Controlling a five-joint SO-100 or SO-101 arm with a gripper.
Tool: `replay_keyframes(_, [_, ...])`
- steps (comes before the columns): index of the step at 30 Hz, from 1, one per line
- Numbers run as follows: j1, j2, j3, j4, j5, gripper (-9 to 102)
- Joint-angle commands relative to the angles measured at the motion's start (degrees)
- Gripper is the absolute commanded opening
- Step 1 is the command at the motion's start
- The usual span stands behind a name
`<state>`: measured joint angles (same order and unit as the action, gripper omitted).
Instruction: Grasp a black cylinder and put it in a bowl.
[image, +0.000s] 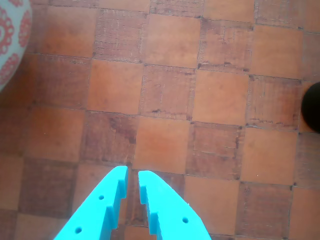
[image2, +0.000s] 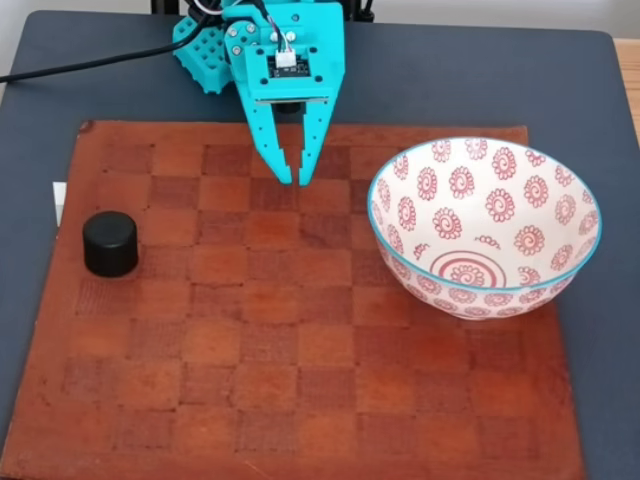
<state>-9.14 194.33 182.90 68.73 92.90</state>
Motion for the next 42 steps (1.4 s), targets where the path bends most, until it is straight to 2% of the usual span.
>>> replay_keyframes(1, [0.35,2.99,-0.26,0.53,-0.26,1])
replay_keyframes(42, [0.44,2.29,-4.57,1.58,0.70,1])
